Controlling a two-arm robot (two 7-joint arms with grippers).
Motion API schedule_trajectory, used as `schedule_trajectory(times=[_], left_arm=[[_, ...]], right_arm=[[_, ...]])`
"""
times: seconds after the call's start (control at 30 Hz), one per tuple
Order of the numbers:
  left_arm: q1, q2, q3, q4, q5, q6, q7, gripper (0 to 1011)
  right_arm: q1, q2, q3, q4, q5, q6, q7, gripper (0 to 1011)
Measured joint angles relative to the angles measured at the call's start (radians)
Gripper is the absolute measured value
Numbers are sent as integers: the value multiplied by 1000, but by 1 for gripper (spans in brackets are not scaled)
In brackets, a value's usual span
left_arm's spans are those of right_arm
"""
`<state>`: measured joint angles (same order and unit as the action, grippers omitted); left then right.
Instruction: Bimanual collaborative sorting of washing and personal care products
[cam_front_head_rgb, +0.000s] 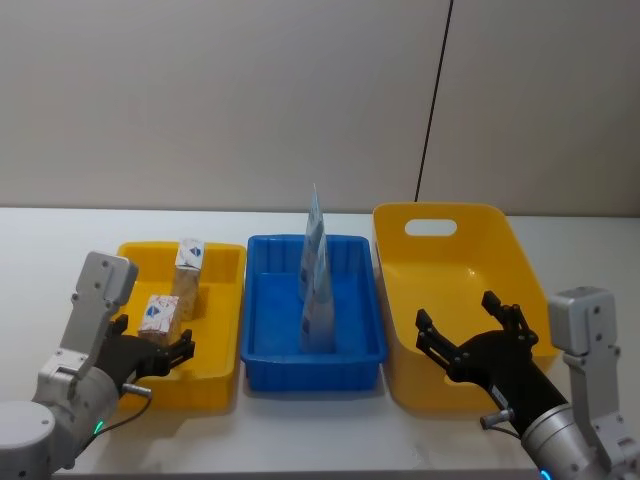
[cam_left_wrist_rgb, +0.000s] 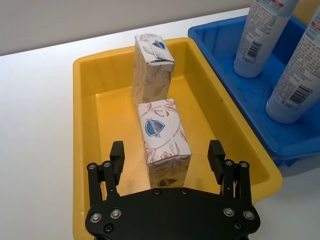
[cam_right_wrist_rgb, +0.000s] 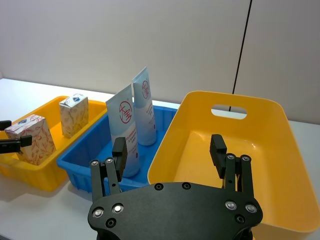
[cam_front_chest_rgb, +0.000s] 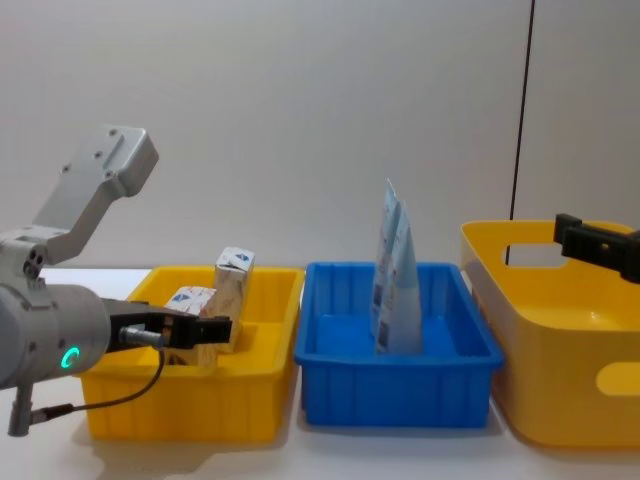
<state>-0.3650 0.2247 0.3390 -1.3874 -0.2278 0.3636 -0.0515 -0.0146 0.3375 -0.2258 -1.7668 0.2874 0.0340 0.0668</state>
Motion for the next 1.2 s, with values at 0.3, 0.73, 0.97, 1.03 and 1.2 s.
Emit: schedule_trajectory(times=[0.3, 0.73, 0.97, 1.03, 1.2], left_arm=[[-12, -7, -3, 27, 7, -7, -9, 882], [-42, -19, -2, 84, 18, -26, -31, 443], [-51, -24, -2, 103, 25, -37, -39, 410], [-53, -24, -2, 107, 28, -41, -42, 410], [-58, -18, 0, 108, 41, -66, -54, 410]], right_arm=[[0, 0, 0, 0, 0, 0, 0, 1003], [0, 0, 0, 0, 0, 0, 0, 1003], [0, 0, 0, 0, 0, 0, 0, 1003], [0, 0, 0, 0, 0, 0, 0, 1003], [0, 0, 0, 0, 0, 0, 0, 1003]])
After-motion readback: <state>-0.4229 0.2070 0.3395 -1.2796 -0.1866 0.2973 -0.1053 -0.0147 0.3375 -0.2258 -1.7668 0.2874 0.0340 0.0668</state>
